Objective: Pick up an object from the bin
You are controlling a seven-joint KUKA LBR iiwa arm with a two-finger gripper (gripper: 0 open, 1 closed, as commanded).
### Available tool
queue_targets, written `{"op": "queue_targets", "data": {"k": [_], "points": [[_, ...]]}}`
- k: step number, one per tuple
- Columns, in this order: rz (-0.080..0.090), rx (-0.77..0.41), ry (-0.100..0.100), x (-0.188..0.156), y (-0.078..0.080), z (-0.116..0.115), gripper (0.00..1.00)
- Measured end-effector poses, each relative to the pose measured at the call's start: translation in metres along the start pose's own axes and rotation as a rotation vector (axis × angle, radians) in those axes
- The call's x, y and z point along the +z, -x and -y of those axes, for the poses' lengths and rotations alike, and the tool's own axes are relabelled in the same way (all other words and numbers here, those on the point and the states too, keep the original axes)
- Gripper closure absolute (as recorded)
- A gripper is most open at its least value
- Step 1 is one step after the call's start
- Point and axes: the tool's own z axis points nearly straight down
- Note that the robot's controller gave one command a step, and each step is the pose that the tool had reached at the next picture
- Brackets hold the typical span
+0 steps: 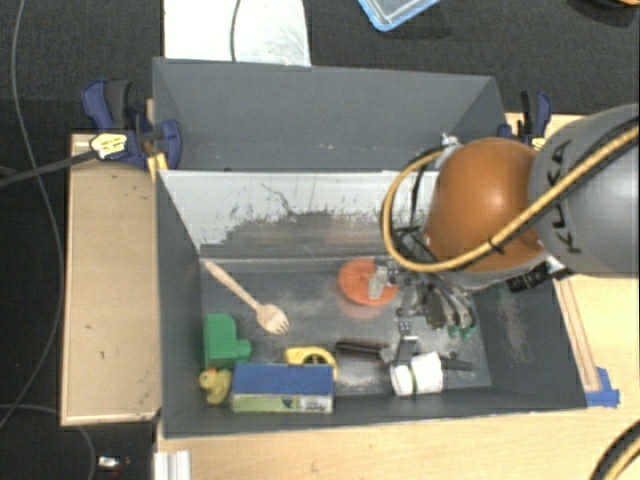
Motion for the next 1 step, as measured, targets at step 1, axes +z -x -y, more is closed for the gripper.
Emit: {"op": "queue_targets", "data": {"k": [1], "points": [[0.008,0.001,0.000,-0.0044,0.0015,0.0003,0.00]]}}
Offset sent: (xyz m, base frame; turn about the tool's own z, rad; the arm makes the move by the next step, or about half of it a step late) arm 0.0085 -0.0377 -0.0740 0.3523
